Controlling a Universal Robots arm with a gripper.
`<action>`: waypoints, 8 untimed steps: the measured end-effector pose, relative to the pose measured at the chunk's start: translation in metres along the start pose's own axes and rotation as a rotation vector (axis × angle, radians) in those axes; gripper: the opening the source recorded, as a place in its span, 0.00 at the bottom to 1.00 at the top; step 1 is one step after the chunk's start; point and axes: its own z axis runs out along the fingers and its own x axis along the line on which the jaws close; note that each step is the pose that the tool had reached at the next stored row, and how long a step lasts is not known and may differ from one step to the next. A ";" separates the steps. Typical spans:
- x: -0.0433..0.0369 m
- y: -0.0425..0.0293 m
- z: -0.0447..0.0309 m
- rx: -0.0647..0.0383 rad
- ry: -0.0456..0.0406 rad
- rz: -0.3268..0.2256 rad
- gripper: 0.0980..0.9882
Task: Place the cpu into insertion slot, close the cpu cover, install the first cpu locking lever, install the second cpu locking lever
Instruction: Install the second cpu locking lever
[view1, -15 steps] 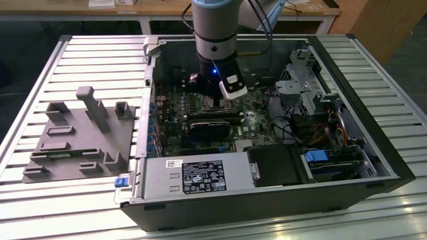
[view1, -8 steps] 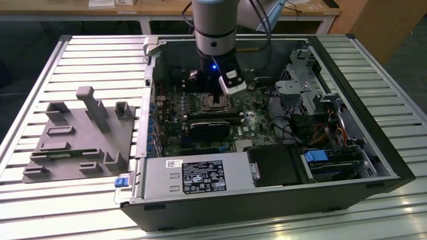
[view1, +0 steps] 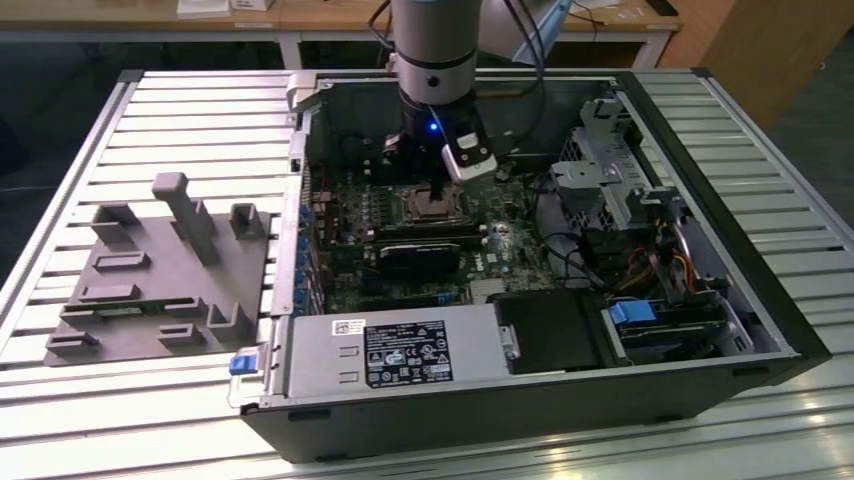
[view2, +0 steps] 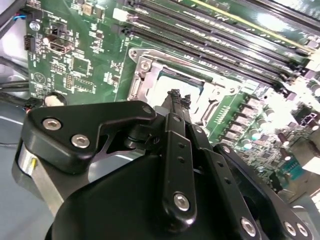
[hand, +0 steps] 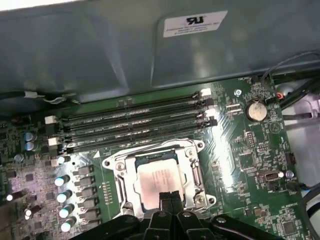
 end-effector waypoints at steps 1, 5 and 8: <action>-0.0010 0.0007 0.0002 0.000 0.0000 0.000 0.00; -0.0016 0.0026 0.0003 0.001 0.0000 0.000 0.00; -0.0016 0.0031 -0.0013 0.001 0.0000 0.000 0.00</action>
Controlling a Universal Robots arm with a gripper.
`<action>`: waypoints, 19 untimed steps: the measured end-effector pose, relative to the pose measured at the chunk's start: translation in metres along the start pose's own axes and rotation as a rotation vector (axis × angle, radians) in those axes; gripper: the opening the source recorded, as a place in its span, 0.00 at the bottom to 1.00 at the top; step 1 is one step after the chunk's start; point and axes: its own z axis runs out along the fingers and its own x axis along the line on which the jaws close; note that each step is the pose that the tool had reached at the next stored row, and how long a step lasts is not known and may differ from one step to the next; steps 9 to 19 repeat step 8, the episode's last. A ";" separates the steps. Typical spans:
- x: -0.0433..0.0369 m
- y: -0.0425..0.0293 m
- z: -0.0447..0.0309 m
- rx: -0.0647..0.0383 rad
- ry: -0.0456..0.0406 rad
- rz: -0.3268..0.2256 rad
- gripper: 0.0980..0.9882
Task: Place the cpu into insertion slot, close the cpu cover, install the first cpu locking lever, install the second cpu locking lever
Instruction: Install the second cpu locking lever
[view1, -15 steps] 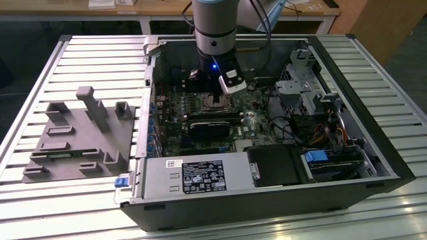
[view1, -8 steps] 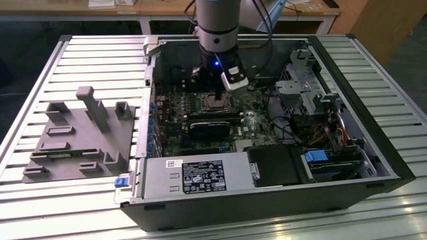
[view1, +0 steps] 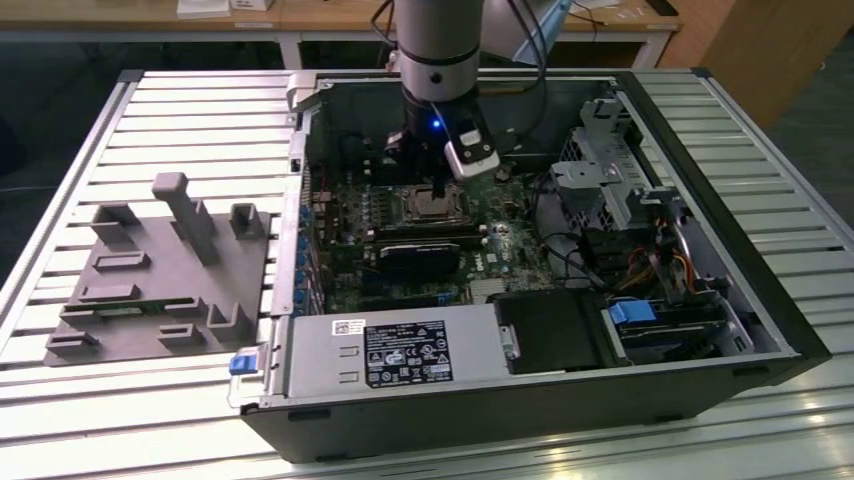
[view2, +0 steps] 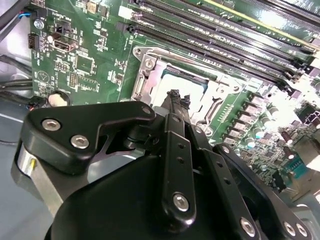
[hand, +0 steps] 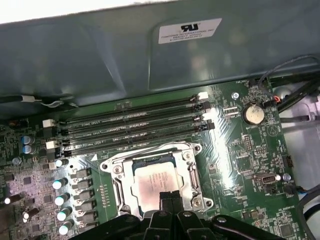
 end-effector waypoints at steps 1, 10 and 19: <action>0.0000 0.0001 -0.0007 0.000 0.0000 0.000 0.00; -0.0001 0.0002 -0.0017 0.000 0.0000 0.000 0.00; -0.0001 0.0002 -0.0017 0.000 0.0000 0.000 0.00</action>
